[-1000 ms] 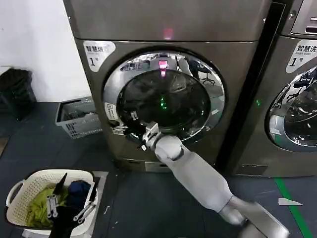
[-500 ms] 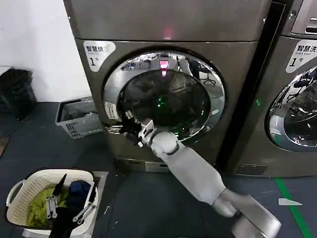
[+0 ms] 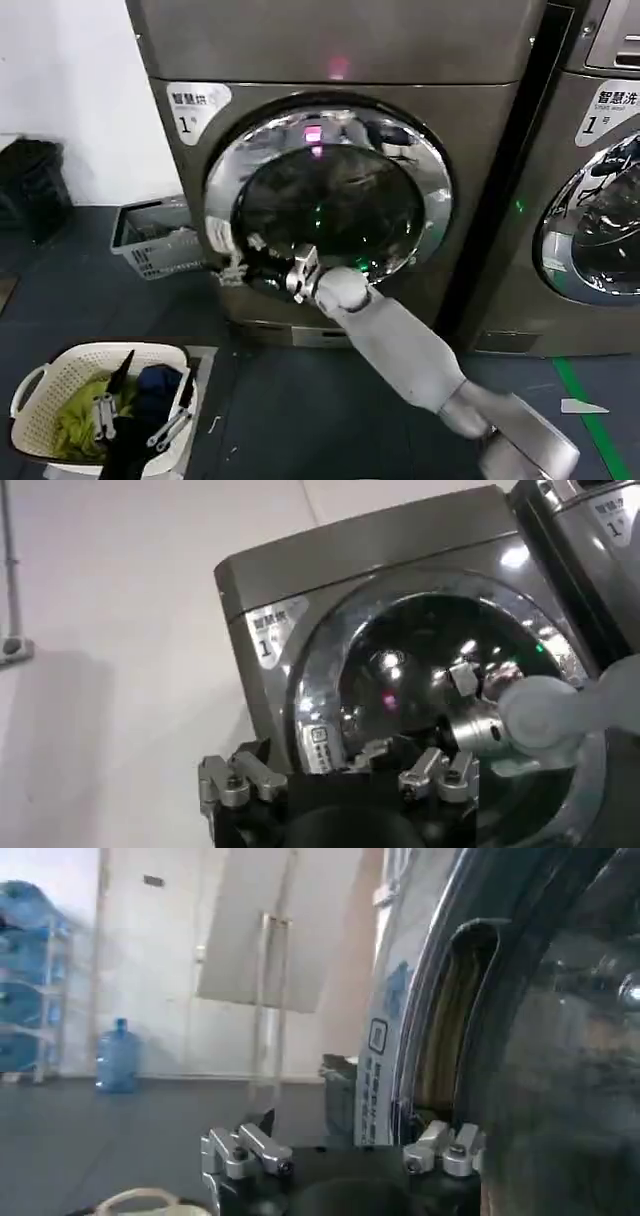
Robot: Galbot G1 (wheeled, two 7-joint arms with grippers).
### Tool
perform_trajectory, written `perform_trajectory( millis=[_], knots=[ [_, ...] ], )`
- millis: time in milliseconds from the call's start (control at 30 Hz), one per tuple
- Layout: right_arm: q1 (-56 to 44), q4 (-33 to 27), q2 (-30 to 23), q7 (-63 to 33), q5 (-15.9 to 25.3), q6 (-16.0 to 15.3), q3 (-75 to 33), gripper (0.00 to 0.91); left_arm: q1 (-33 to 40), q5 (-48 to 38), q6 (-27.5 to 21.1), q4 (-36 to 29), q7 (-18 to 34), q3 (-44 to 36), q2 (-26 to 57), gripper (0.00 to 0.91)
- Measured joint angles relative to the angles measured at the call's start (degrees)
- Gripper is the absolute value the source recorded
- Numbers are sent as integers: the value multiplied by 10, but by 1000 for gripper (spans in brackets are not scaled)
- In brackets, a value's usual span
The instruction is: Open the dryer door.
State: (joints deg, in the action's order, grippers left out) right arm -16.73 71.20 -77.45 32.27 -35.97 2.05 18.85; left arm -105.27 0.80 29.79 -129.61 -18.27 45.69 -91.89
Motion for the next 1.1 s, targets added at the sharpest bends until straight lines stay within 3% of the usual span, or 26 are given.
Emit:
perform_trajectory(
  millis=[333, 500, 1100],
  knots=[
    [-11, 52, 46, 83, -53, 14, 21, 907, 5, -7, -9, 0, -4, 6, 8, 907],
    [-9, 57, 67, 168, -88, 41, 17, 907, 12, -16, -15, 1, -6, 10, 14, 907],
    [-35, 127, 142, 369, -135, 23, -8, 907, 51, -86, -65, 8, -26, 47, 53, 907]
  ],
)
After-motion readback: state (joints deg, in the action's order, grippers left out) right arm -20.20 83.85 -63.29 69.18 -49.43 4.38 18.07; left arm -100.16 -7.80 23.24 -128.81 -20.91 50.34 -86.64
